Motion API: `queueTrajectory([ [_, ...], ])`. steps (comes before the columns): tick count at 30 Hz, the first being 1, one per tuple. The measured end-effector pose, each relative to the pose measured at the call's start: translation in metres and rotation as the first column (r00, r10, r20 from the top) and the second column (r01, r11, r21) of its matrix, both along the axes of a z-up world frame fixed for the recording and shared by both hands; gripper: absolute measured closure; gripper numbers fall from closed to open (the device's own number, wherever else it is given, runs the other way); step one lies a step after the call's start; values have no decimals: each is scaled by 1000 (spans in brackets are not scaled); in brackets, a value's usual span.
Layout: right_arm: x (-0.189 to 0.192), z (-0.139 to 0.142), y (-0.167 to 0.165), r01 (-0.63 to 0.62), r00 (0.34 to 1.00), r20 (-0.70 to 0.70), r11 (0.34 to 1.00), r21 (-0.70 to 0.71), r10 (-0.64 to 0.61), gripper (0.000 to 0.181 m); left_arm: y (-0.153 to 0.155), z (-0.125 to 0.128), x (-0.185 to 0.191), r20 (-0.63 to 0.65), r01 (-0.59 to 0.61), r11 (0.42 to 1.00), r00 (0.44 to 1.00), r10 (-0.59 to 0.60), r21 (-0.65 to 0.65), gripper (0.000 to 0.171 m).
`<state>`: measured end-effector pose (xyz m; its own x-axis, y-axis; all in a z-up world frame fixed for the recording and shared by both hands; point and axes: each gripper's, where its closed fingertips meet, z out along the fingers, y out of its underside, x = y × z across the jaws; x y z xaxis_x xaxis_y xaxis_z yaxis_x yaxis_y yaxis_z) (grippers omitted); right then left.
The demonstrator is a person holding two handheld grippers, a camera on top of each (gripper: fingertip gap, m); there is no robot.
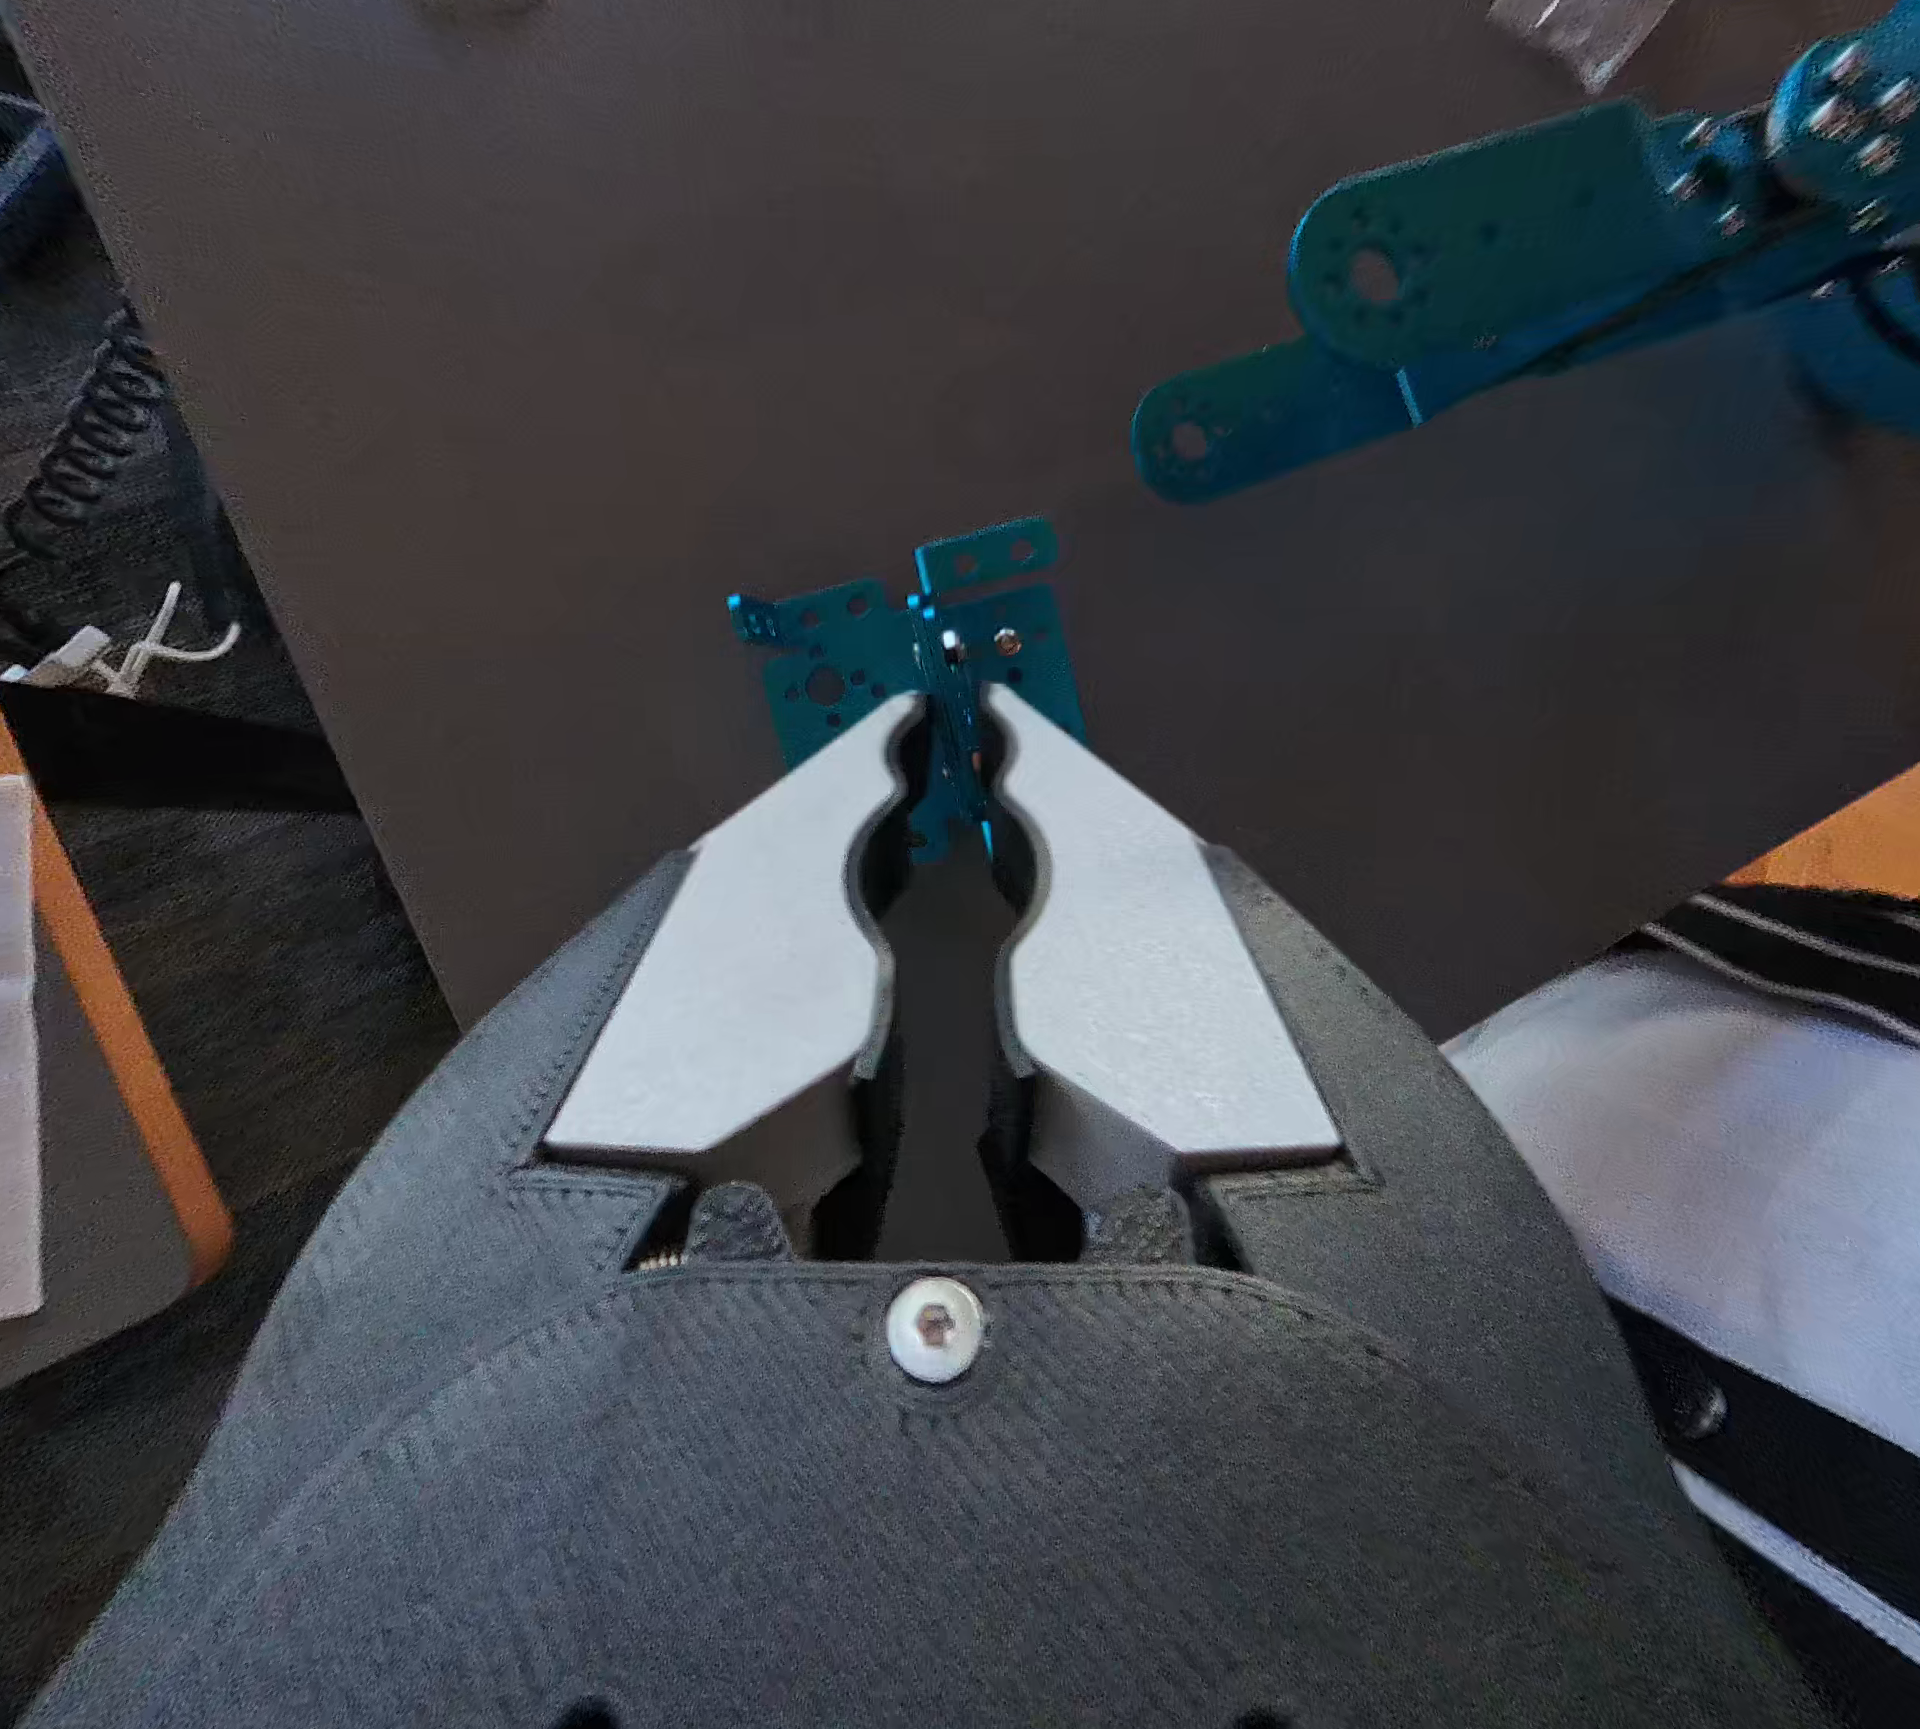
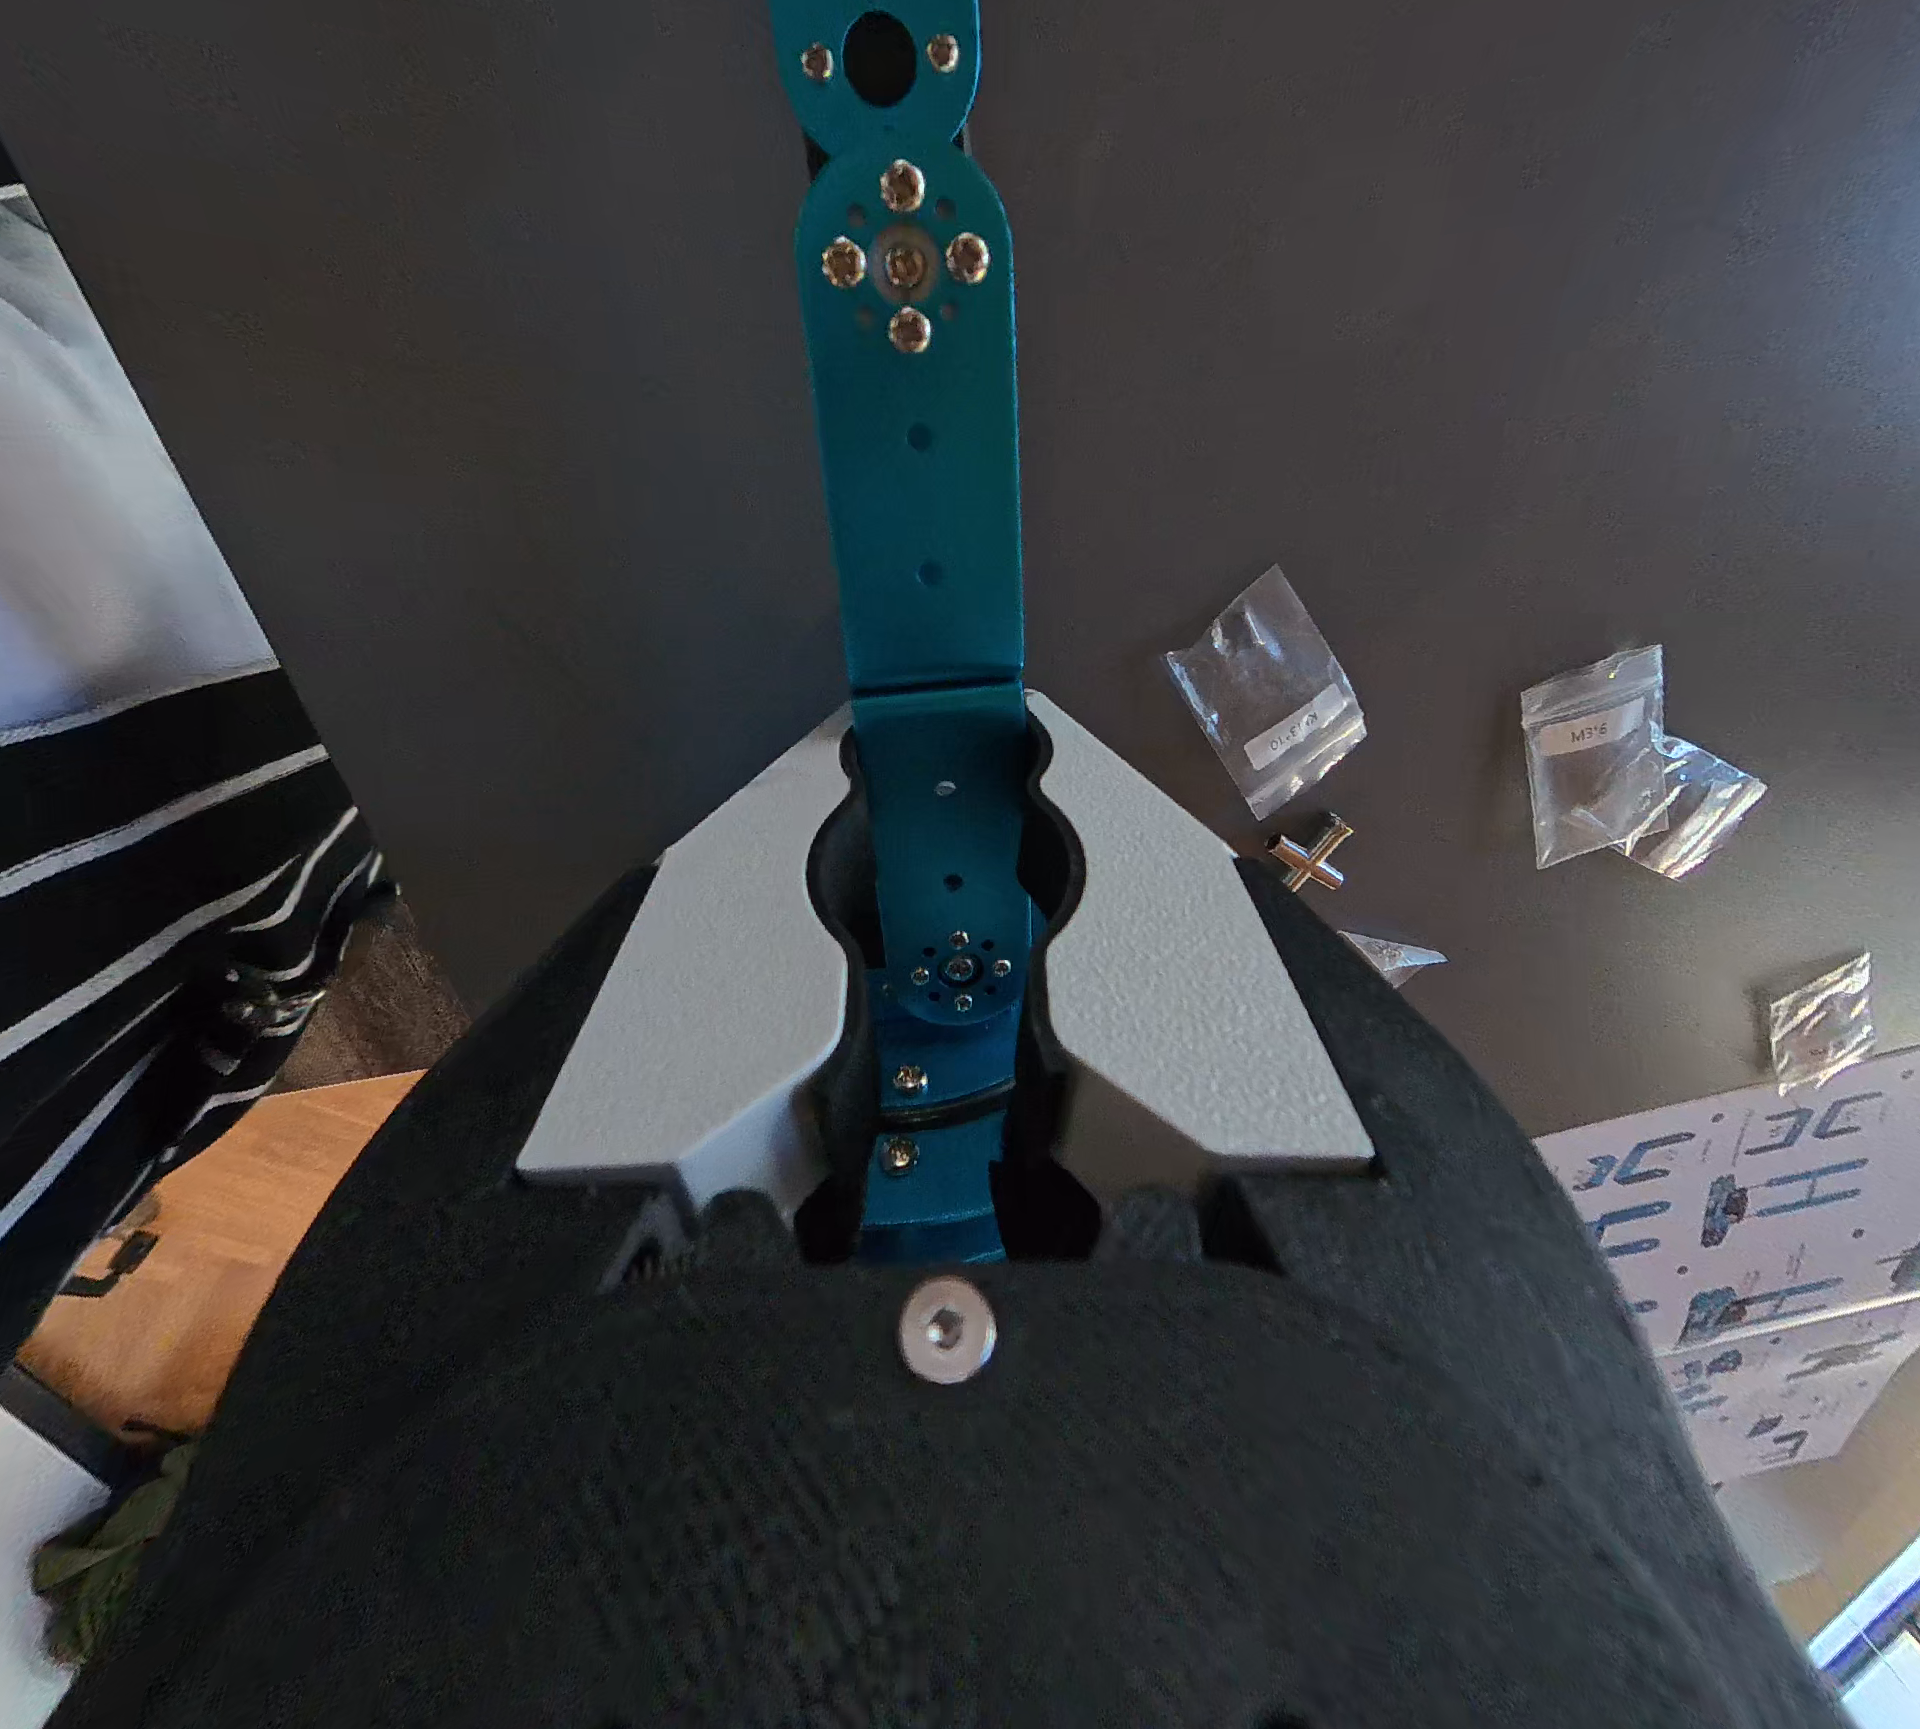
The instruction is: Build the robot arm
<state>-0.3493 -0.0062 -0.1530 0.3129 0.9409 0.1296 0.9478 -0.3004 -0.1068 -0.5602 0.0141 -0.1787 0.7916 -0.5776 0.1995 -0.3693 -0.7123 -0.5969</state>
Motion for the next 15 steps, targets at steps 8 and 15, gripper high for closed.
queueTrajectory([
  [8,-1,0,-2,-20,1000,-2,1000,8,20,160,7,17,14,115,-40,999,993,38,9,169],
  [15,-1,-1,-2,-18,1000,7,1000,-2,18,160,6,20,34,243,-63,996,967,77,-66,169],
])
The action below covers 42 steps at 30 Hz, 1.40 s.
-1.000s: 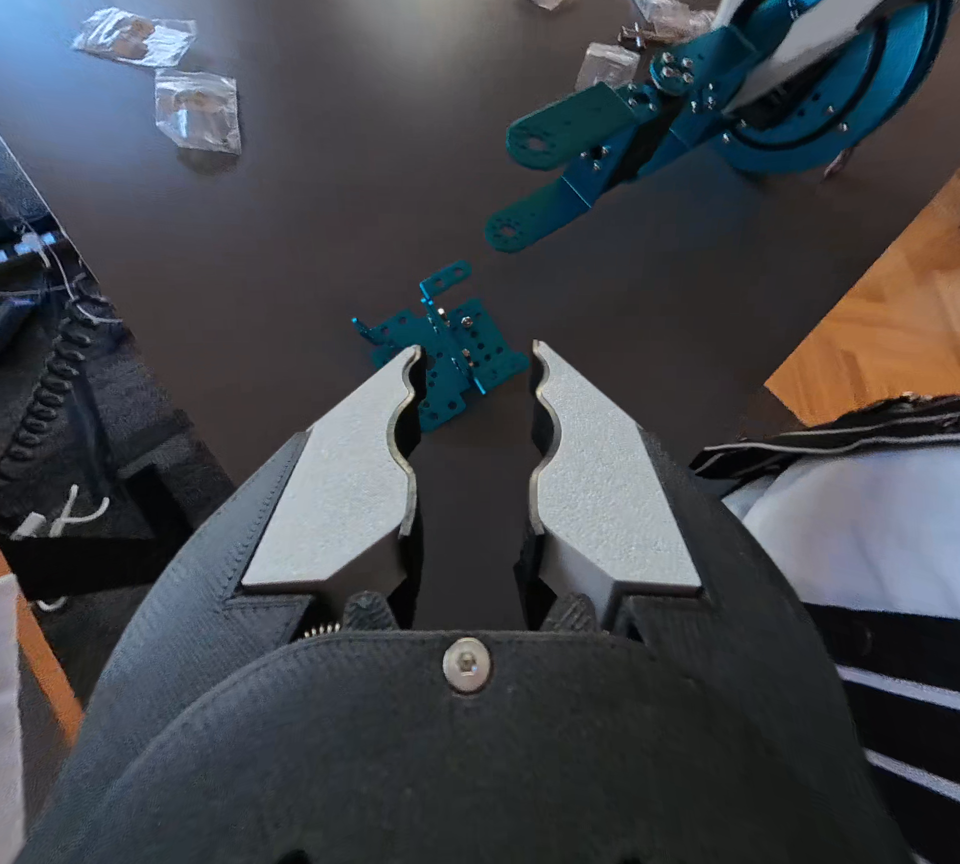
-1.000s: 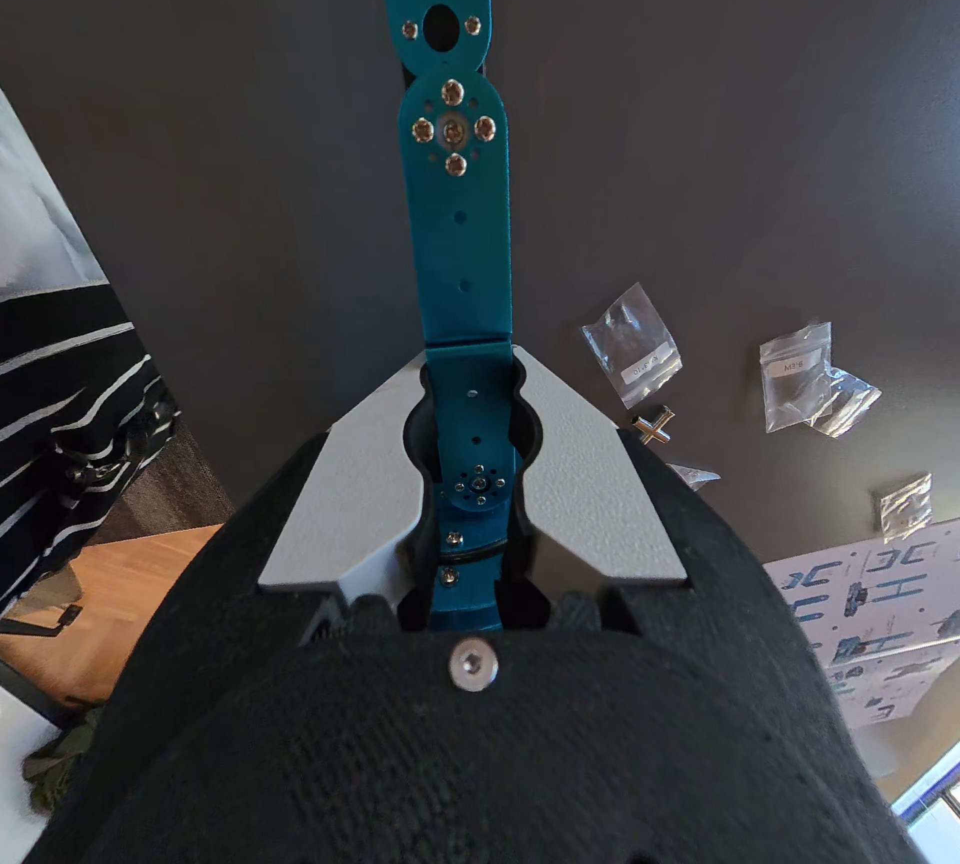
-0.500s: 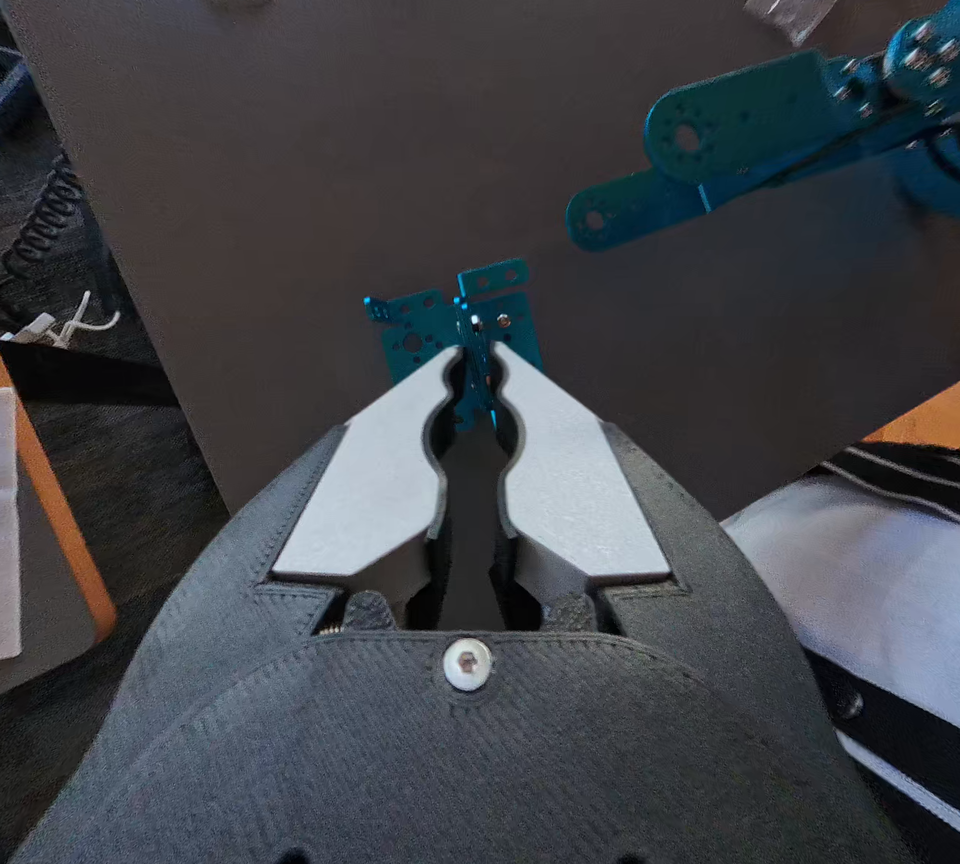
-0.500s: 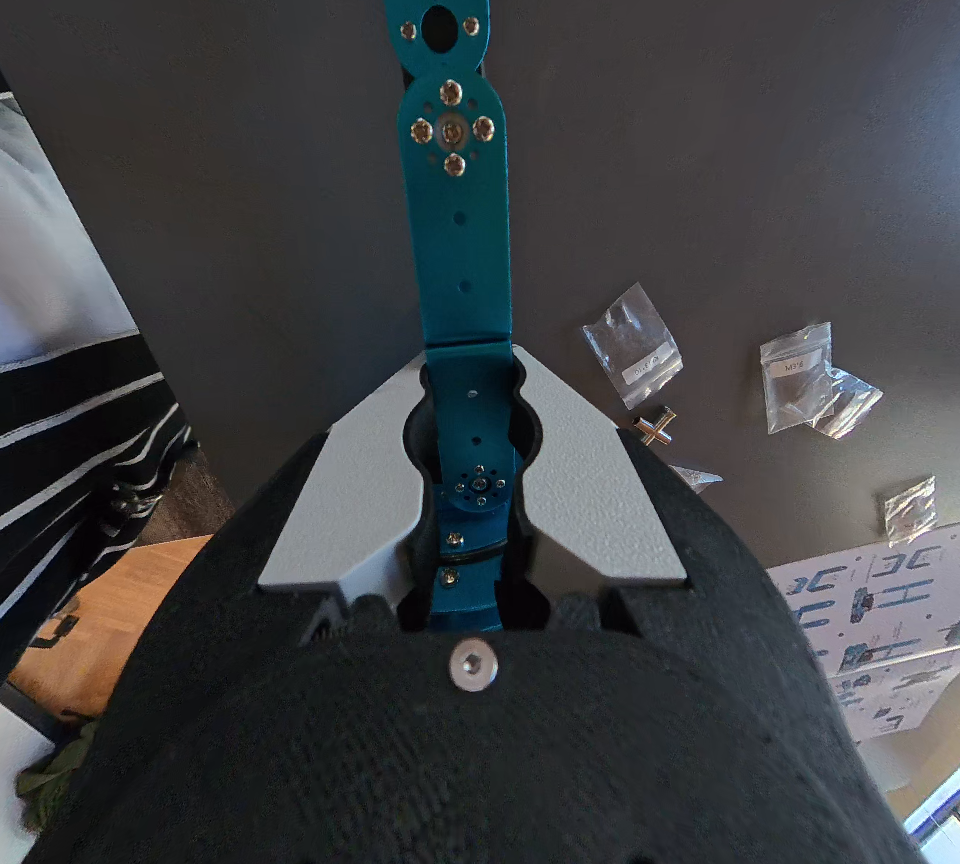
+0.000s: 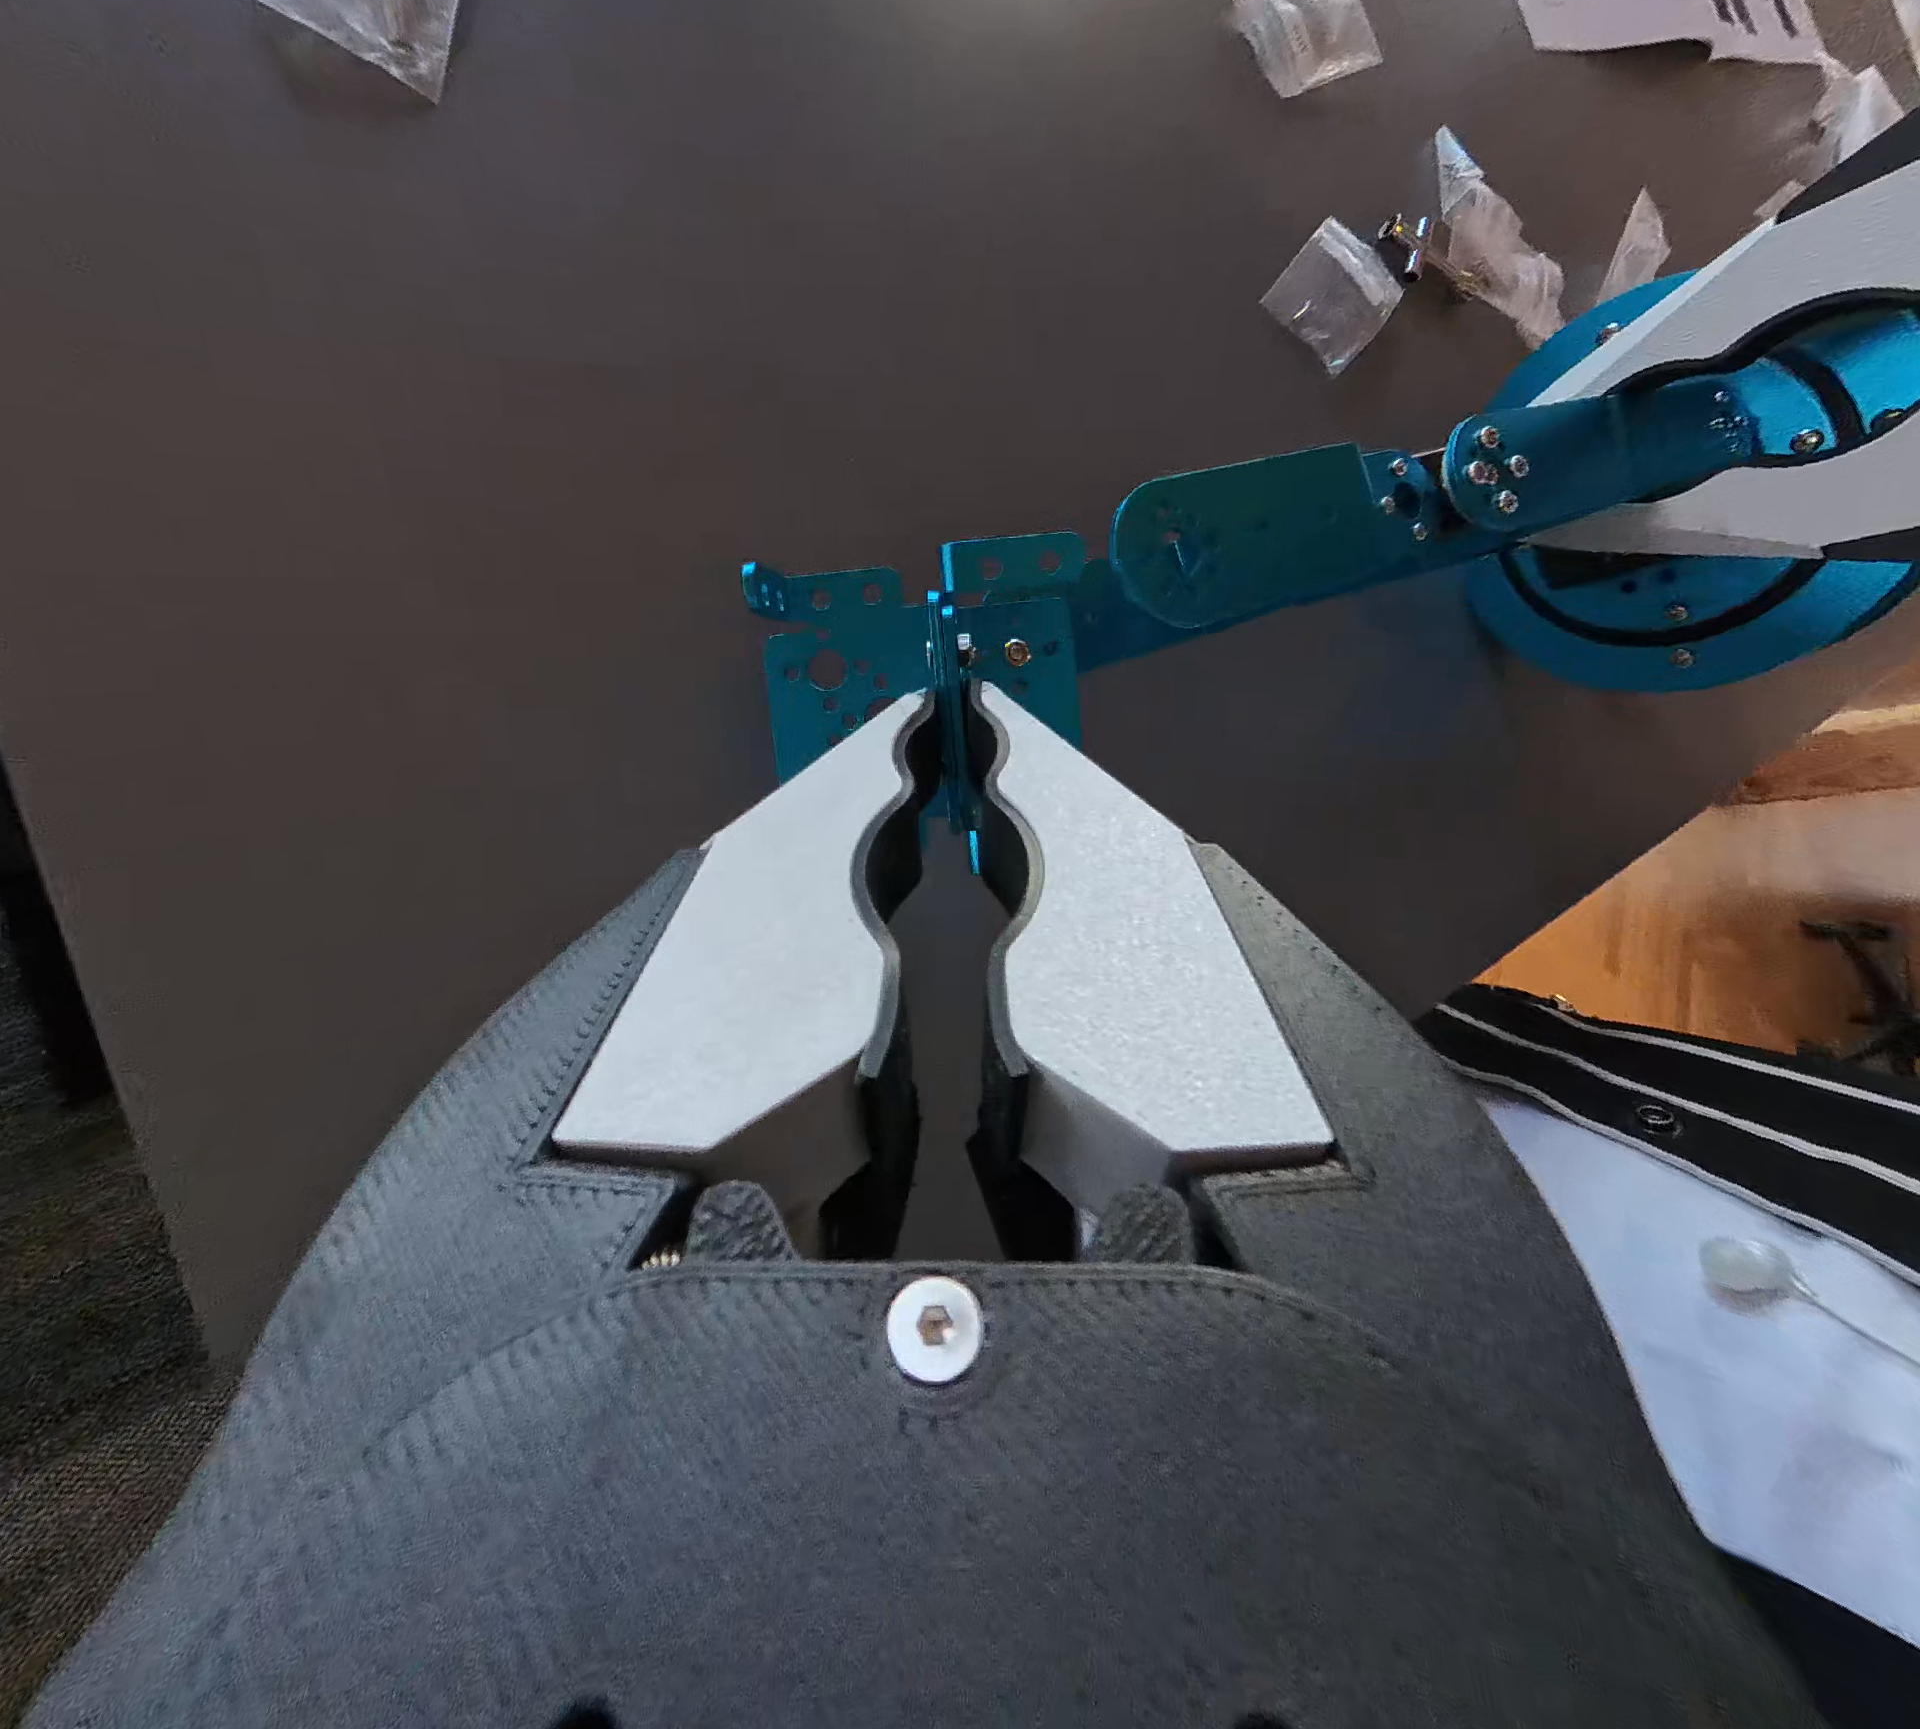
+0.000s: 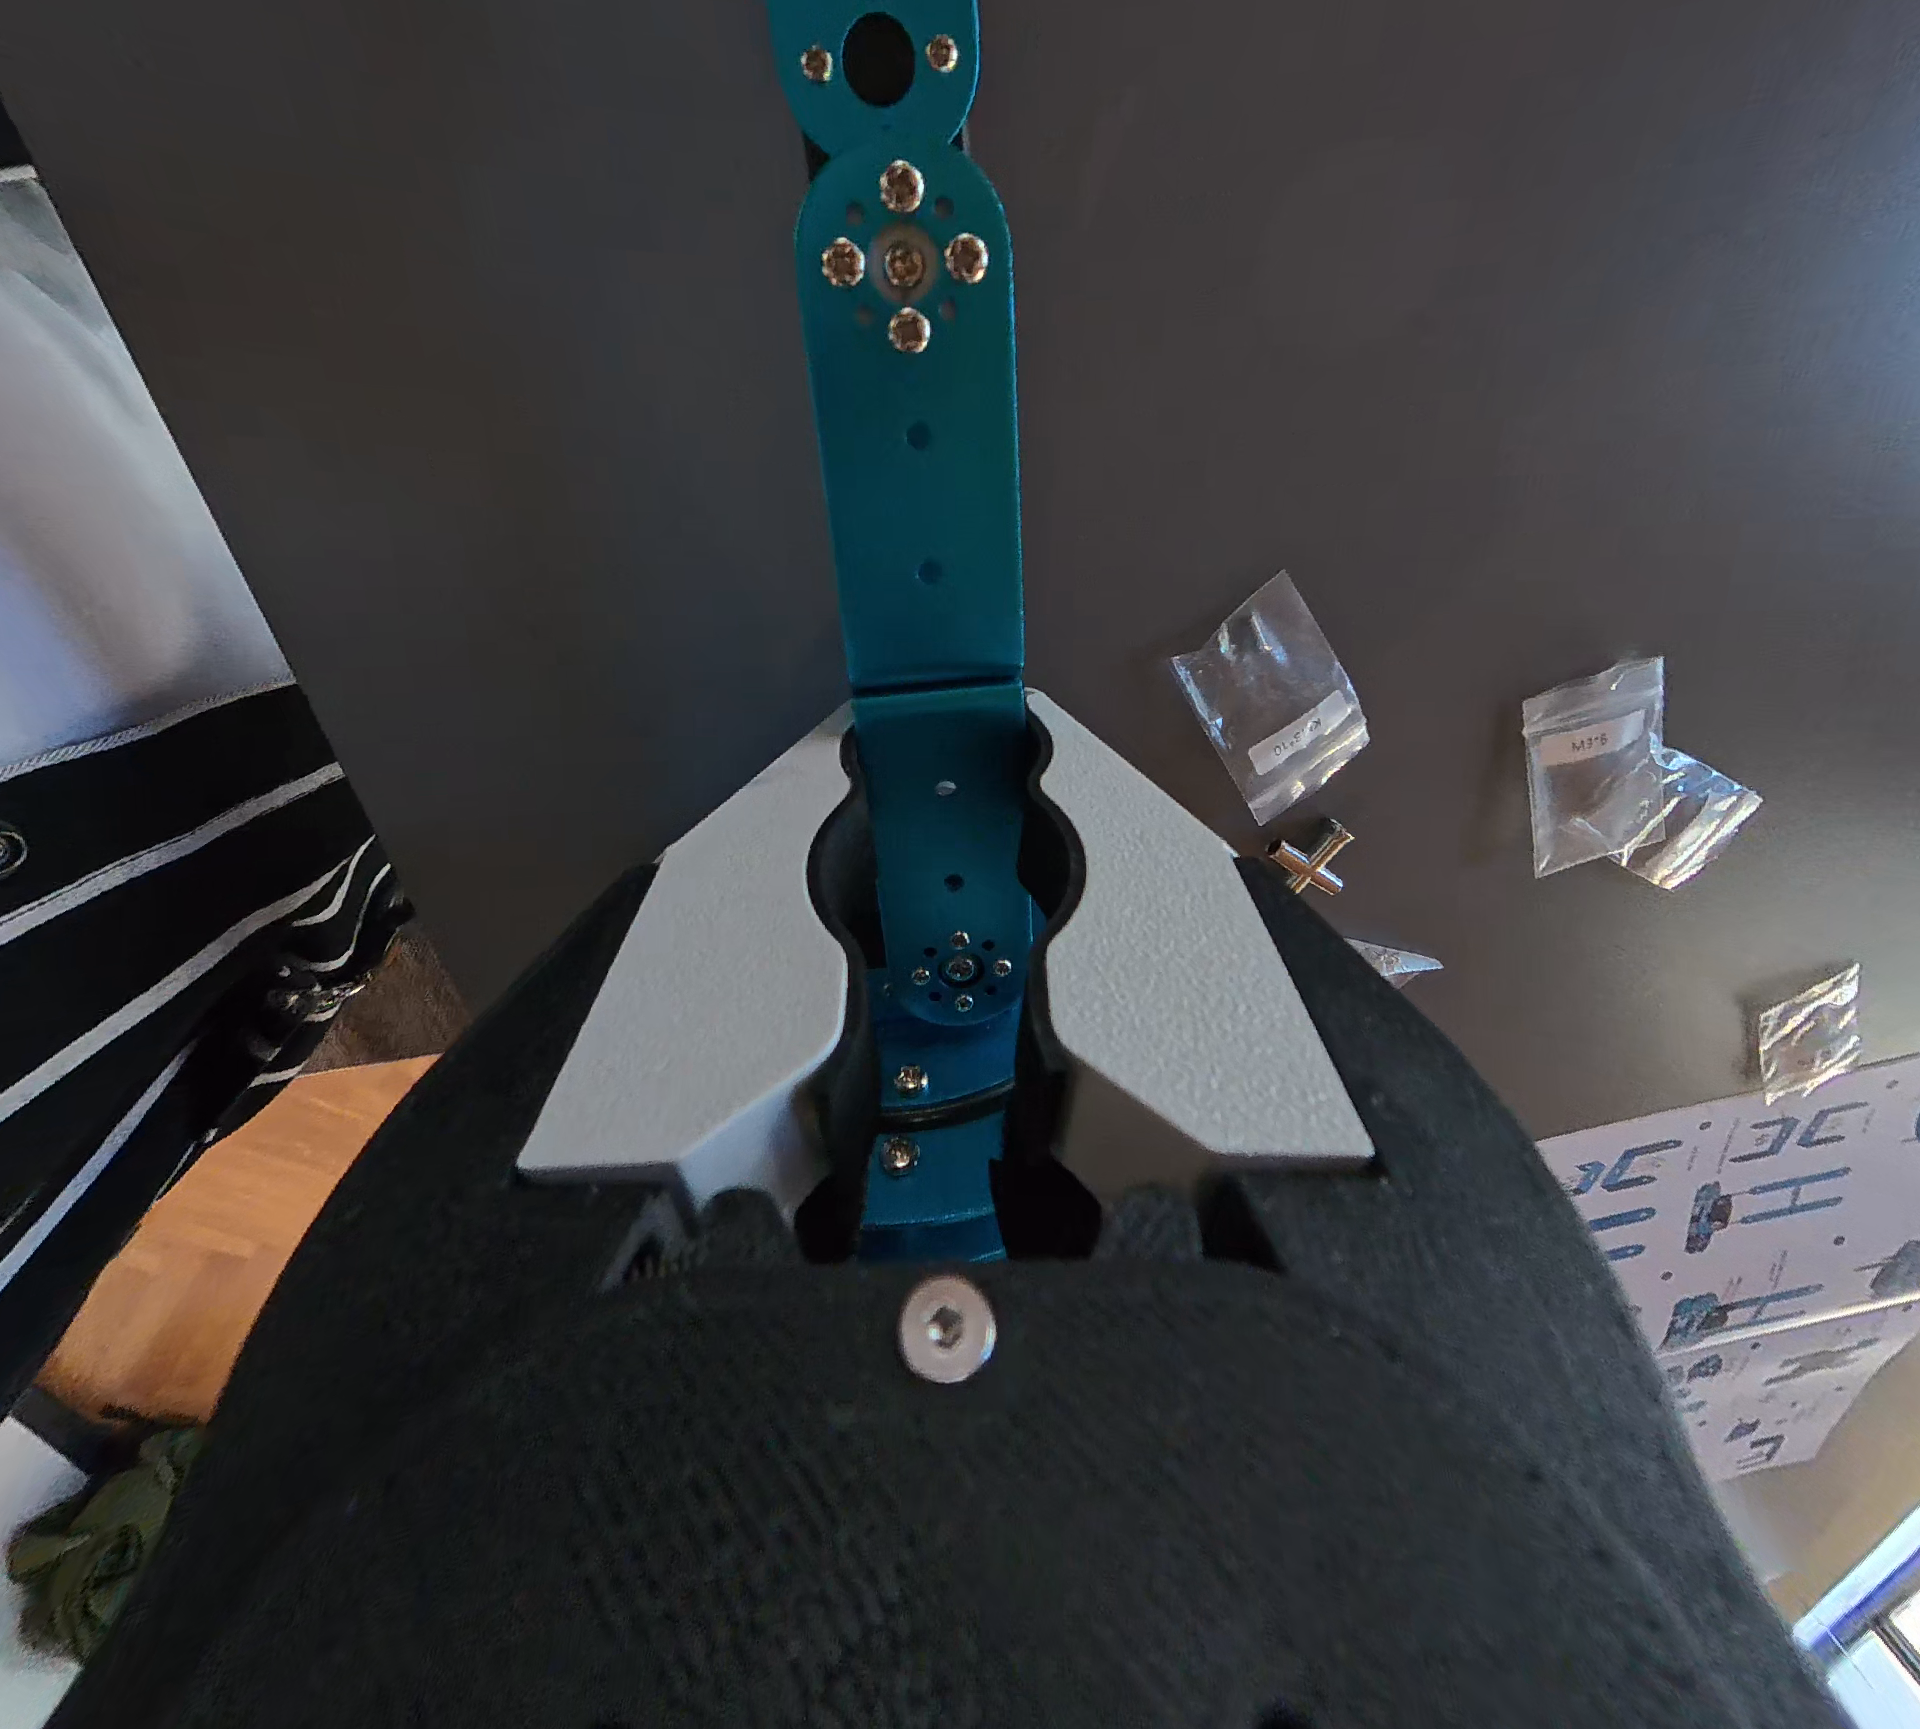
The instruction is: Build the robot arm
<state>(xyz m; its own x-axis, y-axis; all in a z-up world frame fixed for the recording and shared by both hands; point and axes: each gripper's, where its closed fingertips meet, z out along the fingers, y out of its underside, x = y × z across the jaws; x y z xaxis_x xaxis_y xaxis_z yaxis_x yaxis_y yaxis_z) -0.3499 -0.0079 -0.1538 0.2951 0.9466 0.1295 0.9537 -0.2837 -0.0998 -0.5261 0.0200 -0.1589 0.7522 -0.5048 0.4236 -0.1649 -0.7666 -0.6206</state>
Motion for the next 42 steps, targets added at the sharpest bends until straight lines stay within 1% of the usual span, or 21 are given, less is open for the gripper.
queueTrajectory([
  [3,-1,-1,0,0,1000,15,1000,-7,0,159,1,-3,4,-11,0,1000,1000,0,-3,169],
  [5,-1,-2,0,3,1000,28,1000,-10,-2,159,1,-6,5,-9,-5,1000,1000,4,-29,169],
  [9,-2,-3,0,-7,999,41,1000,-12,8,160,2,-10,3,69,-22,993,997,30,-115,169],
  [11,-2,-3,0,-9,999,43,1000,-10,9,160,2,-10,3,128,-20,987,991,41,-162,169],
  [14,-3,-3,0,-12,999,38,1000,-11,12,160,1,-11,4,176,-8,979,983,45,-205,169],
  [19,-3,-3,0,-16,999,32,1000,-19,17,160,3,-12,5,183,-1,971,982,46,-240,169],
  [26,-4,-3,1,-18,1000,19,1000,-17,18,160,3,-13,8,80,-8,974,996,27,-228,169],
  [30,-5,-4,0,-22,1000,21,1000,-15,23,160,1,-15,6,-18,-16,980,1000,13,-200,170],
  [37,-7,-5,-1,-29,999,31,1000,-11,29,160,-2,-20,6,-142,-29,987,990,6,-161,170],
  [42,-9,-6,0,-14,1000,28,1000,-11,14,160,0,-24,8,-249,-49,992,968,19,-115,170],
])
